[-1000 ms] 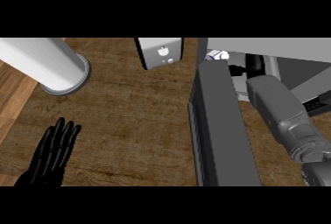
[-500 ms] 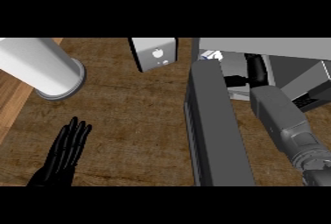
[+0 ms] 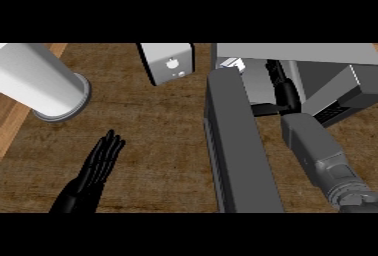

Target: Pick up the milk, place it into the microwave and close the microwave

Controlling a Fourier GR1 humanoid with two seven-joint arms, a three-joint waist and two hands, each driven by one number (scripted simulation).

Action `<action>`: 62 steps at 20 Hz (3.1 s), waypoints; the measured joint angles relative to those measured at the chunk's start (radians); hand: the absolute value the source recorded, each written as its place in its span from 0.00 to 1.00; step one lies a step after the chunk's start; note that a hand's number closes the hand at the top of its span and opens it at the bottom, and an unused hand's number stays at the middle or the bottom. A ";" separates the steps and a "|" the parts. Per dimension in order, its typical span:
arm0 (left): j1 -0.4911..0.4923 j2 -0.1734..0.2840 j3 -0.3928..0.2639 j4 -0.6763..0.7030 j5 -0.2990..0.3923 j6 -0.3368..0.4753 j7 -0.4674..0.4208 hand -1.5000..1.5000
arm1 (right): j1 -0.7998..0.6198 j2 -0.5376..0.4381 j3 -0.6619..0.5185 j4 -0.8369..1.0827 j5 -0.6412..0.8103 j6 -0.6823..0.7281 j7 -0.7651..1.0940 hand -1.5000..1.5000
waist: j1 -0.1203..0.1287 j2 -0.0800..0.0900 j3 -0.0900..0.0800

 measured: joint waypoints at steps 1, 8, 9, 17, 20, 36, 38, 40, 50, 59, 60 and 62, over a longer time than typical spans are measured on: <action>-0.010 0.000 -0.010 0.021 -0.011 -0.004 -0.008 0.00 | 0.011 0.012 -0.002 -0.002 -0.003 0.008 -0.010 0.00 | -0.006 -0.003 0.000; -0.097 0.034 -0.049 0.114 -0.041 -0.066 0.010 1.00 | 0.101 0.017 0.000 -0.031 -0.007 0.081 -0.072 0.00 | -0.036 -0.017 -0.002; -0.111 0.045 -0.043 0.140 -0.044 -0.079 -0.007 1.00 | 0.112 0.016 0.005 -0.039 -0.004 0.088 -0.077 0.00 | -0.040 -0.019 -0.002; -0.205 0.003 -0.095 0.273 -0.134 -0.047 0.009 1.00 | 0.260 -0.001 0.044 -0.168 -0.003 0.173 -0.096 0.00 | -0.069 -0.033 -0.004; -0.283 -0.006 -0.118 0.363 -0.166 -0.039 0.029 1.00 | 0.316 0.003 0.064 -0.227 -0.001 0.189 -0.096 0.00 | -0.084 -0.036 -0.004; -0.518 -0.010 -0.481 0.764 -0.070 0.169 -0.041 1.00 | 0.704 -0.082 0.110 -0.804 -0.108 0.333 0.048 0.00 | -0.127 -0.039 -0.007; -0.561 -0.010 -0.549 0.802 -0.041 0.242 -0.040 1.00 | 0.739 -0.092 0.109 -0.877 -0.134 0.356 0.082 0.00 | -0.131 -0.038 -0.007; -0.605 -0.009 -0.605 0.835 0.003 0.315 -0.045 1.00 | 0.764 -0.116 0.096 -0.941 -0.170 0.392 0.119 0.00 | -0.135 -0.036 -0.007; -0.774 -0.006 -0.742 0.909 0.257 0.618 -0.056 1.00 | 0.800 -0.179 0.081 -1.142 -0.314 0.533 0.268 0.00 | -0.189 -0.023 -0.009; -0.907 -0.009 -0.743 0.942 0.417 0.774 -0.123 1.00 | 0.768 -0.223 0.125 -1.251 -0.399 0.632 0.374 0.00 | -0.248 -0.009 -0.010; -0.924 -0.010 -0.738 0.950 0.434 0.783 -0.127 1.00 | 0.765 -0.229 0.129 -1.262 -0.411 0.643 0.386 0.00 | -0.256 -0.007 -0.010; -0.956 -0.010 -0.726 0.972 0.466 0.795 -0.136 1.00 | 0.761 -0.239 0.135 -1.283 -0.432 0.659 0.405 0.00 | -0.273 -0.003 -0.010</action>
